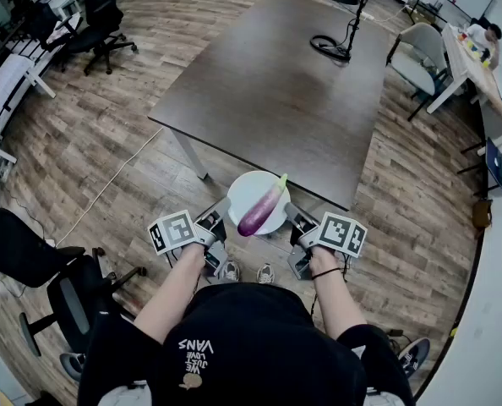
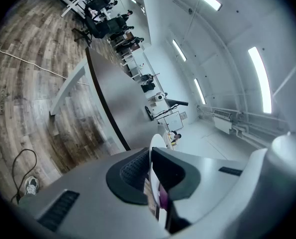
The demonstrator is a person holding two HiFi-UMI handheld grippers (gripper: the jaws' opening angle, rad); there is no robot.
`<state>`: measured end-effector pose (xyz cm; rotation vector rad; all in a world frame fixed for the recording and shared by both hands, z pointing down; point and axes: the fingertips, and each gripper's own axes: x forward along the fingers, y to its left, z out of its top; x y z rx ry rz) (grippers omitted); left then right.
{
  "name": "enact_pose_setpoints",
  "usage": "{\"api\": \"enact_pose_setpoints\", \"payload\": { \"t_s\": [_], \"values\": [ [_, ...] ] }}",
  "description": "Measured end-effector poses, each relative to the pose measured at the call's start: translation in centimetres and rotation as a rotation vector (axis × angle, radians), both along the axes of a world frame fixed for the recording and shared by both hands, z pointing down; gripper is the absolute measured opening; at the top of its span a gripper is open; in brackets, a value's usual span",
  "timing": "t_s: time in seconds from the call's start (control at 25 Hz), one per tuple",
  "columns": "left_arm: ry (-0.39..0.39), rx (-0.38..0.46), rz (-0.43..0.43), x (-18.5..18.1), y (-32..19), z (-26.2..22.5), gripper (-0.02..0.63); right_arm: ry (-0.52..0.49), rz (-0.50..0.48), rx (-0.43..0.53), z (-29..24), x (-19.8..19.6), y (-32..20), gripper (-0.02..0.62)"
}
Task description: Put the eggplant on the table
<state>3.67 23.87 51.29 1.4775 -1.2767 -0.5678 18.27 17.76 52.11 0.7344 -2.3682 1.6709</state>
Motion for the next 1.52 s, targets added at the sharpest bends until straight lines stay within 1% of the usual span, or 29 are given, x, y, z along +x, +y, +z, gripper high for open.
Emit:
{"api": "enact_pose_setpoints", "payload": {
  "t_s": [0.44, 0.64, 0.96, 1.24, 1.52],
  "values": [
    [0.005, -0.002, -0.004, -0.9, 0.5, 0.1, 0.026, 0.002, -0.005, 0.003, 0.1, -1.0, 0.4, 0.035],
    [0.008, 0.003, -0.012, -1.2, 0.4, -0.1, 0.026, -0.023, -0.003, -0.004, -0.4, -1.3, 0.2, 0.035],
    [0.008, 0.008, -0.012, -2.4, 0.6, -0.3, 0.026, -0.013, -0.006, 0.006, -0.6, -2.5, 0.4, 0.035],
    [0.008, 0.004, -0.010, -4.2, 1.1, -0.2, 0.026, -0.012, -0.003, 0.003, -0.5, -4.4, 0.8, 0.035],
    [-0.003, -0.001, -0.003, -7.3, 1.7, 0.1, 0.026, -0.014, 0.003, -0.004, 0.0, -7.5, 1.4, 0.035]
  ]
}}
